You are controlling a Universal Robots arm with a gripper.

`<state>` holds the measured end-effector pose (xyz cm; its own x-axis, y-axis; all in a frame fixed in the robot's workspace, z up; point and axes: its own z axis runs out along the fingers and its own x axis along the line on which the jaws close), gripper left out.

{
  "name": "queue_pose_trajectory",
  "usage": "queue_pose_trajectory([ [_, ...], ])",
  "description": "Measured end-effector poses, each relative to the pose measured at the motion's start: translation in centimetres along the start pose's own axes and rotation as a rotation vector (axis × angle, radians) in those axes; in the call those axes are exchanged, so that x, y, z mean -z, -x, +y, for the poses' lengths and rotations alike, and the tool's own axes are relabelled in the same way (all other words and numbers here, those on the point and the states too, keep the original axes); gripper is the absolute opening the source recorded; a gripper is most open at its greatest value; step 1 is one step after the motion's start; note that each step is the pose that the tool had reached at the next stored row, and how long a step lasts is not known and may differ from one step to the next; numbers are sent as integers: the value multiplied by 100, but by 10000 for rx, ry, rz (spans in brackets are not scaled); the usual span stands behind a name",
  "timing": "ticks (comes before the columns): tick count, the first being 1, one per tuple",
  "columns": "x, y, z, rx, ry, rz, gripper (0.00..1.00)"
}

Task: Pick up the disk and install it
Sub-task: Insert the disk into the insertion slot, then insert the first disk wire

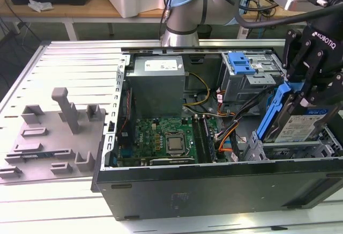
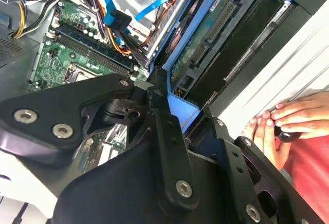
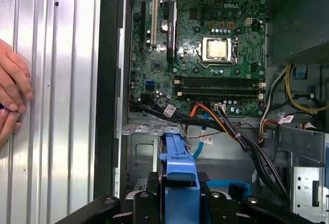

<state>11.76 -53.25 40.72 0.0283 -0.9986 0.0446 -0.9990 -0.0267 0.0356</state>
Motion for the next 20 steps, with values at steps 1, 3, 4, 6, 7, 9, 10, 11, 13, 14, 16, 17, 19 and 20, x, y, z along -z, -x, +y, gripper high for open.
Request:
queue_pose_trajectory([
  [1,-20,1,-1,-1,0,0,36],
  [3,-24,1,-1,0,0,0,36],
  [4,-24,1,-1,0,0,0,36],
  [6,-25,1,-1,0,-1,1,44],
  [7,-26,1,-1,1,-1,-2,44],
  [9,-25,1,-1,0,0,2,44],
  [10,-26,1,-1,0,0,1,44],
  [11,-27,1,-1,0,0,1,44],
  [13,-27,1,-1,0,0,1,44],
  [14,-27,1,-1,0,0,0,44],
  [16,-28,1,0,0,0,0,44],
  [17,-27,1,1,0,-1,0,44],
  [19,-27,1,2,0,0,0,44],
  [20,-28,1,2,0,-1,0,44],
])
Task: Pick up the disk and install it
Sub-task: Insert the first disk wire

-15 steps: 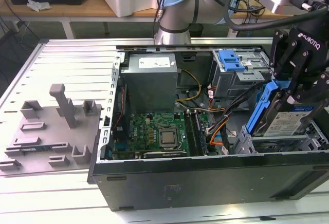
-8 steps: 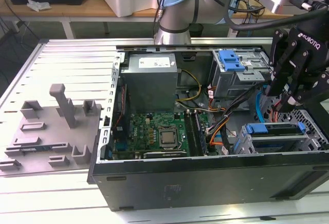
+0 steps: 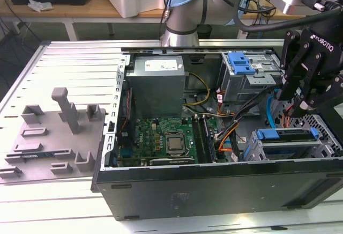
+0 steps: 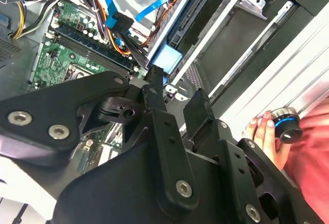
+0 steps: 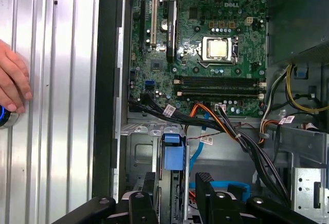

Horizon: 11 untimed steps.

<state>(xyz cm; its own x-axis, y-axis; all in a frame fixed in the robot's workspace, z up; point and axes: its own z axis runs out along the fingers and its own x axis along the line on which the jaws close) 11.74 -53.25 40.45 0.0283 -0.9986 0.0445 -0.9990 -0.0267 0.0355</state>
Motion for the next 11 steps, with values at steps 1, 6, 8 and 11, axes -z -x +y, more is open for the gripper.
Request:
queue_pose_trajectory([
  [1,0,0,0,0,0,1,44],
  [6,0,0,1,0,0,1,44],
  [8,0,0,1,-1,0,1,44],
  [11,-1,39,-22,-116,5,2,44],
])
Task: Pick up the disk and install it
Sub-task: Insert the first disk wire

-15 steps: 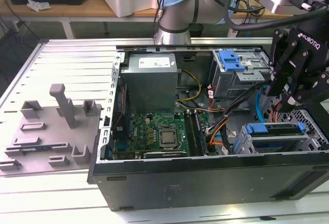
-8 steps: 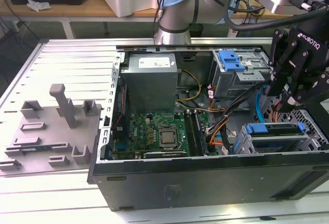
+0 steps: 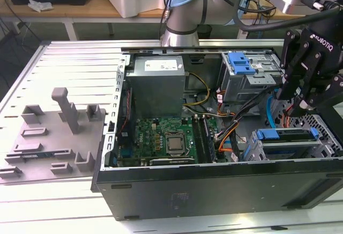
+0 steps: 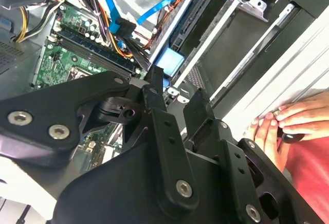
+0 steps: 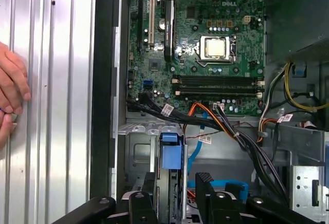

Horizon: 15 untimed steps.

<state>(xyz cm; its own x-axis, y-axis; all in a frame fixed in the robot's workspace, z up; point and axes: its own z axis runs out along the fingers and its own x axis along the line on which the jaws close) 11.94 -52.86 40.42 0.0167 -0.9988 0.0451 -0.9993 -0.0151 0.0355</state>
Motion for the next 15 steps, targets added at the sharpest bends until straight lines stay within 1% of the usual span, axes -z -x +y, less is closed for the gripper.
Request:
queue_pose_trajectory([
  [1,2,31,-23,-42,3,48,44],
  [2,3,57,-45,-74,6,173,44],
  [3,5,80,-64,-104,10,361,44],
  [4,5,92,-74,-120,12,445,44],
  [5,7,116,-92,-147,15,544,44],
  [8,9,157,-127,-190,20,622,44],
  [11,10,209,-152,-207,28,668,44],
  [13,10,247,-181,-224,47,701,44],
  [15,8,267,-219,-265,79,735,44],
])
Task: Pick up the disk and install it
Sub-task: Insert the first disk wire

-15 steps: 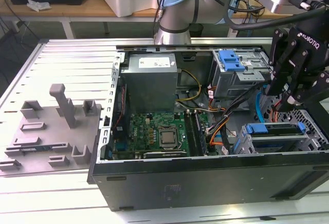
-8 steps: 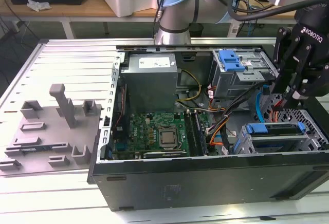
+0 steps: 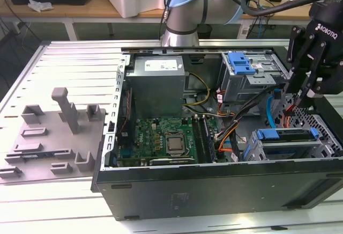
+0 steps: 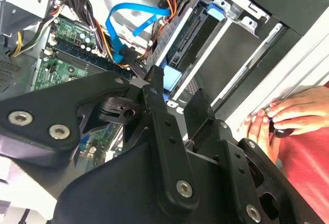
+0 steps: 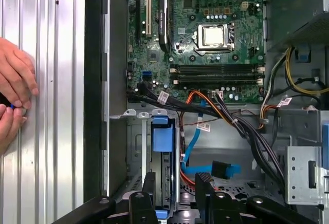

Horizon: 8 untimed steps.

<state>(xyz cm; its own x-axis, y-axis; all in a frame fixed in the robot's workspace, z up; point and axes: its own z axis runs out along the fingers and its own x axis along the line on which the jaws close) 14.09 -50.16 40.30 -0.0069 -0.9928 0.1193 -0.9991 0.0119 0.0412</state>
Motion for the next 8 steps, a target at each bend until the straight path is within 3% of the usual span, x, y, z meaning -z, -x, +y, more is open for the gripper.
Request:
queue_pose_trajectory([
  [3,-4,9,-44,-116,55,36,44],
  [8,-5,34,-90,-386,119,29,44],
])
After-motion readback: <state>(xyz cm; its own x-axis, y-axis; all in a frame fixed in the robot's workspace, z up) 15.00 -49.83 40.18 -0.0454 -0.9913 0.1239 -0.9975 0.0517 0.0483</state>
